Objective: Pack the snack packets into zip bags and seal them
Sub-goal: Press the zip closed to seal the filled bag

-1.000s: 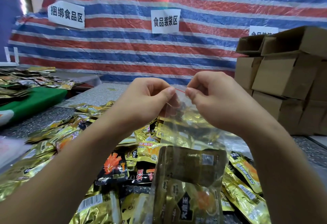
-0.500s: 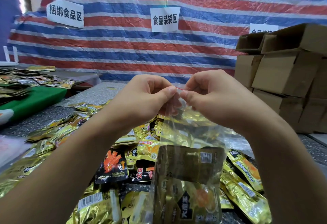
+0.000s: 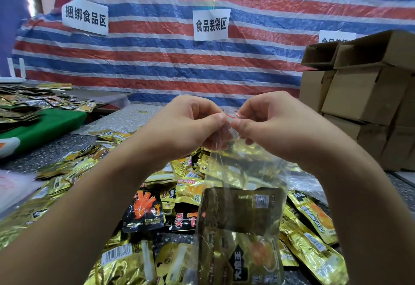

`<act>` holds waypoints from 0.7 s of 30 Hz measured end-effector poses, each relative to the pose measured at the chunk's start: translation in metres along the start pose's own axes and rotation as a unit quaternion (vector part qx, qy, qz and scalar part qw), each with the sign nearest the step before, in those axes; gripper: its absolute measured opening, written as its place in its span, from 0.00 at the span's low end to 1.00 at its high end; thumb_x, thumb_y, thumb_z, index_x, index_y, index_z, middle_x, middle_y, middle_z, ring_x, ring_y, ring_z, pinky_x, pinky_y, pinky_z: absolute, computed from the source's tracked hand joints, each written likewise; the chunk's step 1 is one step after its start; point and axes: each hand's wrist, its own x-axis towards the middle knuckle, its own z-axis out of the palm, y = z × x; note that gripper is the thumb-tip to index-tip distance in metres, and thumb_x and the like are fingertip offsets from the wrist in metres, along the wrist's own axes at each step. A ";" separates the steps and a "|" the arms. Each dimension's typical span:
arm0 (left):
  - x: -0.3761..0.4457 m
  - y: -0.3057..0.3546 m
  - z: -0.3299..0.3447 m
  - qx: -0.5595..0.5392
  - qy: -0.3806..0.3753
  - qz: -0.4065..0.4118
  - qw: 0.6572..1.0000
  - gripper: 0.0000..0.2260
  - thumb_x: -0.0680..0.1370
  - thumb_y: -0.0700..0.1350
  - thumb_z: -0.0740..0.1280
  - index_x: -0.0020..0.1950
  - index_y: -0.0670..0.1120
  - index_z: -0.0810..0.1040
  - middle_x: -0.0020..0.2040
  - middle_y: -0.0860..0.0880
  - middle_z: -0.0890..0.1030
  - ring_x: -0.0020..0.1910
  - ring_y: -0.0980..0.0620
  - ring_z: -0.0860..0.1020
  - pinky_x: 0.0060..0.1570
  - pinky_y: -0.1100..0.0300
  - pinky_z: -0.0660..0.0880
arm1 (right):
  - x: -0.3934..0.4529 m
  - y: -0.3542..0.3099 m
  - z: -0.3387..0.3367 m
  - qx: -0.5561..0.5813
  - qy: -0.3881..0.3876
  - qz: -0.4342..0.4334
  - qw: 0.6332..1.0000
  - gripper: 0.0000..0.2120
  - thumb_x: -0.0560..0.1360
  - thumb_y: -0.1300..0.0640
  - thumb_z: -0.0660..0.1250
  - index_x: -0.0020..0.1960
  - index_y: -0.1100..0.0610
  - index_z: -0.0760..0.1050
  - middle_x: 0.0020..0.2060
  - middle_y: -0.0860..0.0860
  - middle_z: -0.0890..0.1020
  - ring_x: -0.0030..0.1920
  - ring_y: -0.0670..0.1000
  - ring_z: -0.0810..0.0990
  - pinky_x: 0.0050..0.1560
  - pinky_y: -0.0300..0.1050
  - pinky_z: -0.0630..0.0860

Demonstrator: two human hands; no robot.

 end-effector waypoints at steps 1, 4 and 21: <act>0.000 0.000 0.000 0.004 0.000 0.001 1.000 0.11 0.81 0.38 0.63 0.42 0.41 0.82 0.35 0.46 0.84 0.34 0.52 0.82 0.37 0.61 0.78 | 0.000 0.000 0.000 0.003 0.000 0.000 1.000 0.11 0.76 0.46 0.70 0.40 0.51 0.81 0.32 0.49 0.83 0.38 0.53 0.83 0.43 0.53 0.80; 0.000 0.000 0.001 0.009 0.000 -0.001 1.000 0.11 0.81 0.38 0.63 0.43 0.40 0.82 0.35 0.47 0.84 0.34 0.53 0.82 0.37 0.62 0.78 | 0.000 -0.001 0.000 0.002 -0.005 0.002 1.000 0.11 0.76 0.46 0.70 0.40 0.52 0.81 0.33 0.50 0.83 0.40 0.54 0.83 0.45 0.55 0.80; 0.000 -0.003 0.000 0.019 -0.013 -0.007 1.000 0.11 0.82 0.40 0.63 0.43 0.40 0.81 0.34 0.48 0.83 0.34 0.54 0.81 0.37 0.64 0.77 | 0.000 0.000 0.002 -0.025 -0.017 0.007 1.000 0.11 0.79 0.48 0.68 0.40 0.51 0.80 0.35 0.51 0.84 0.41 0.55 0.83 0.47 0.56 0.80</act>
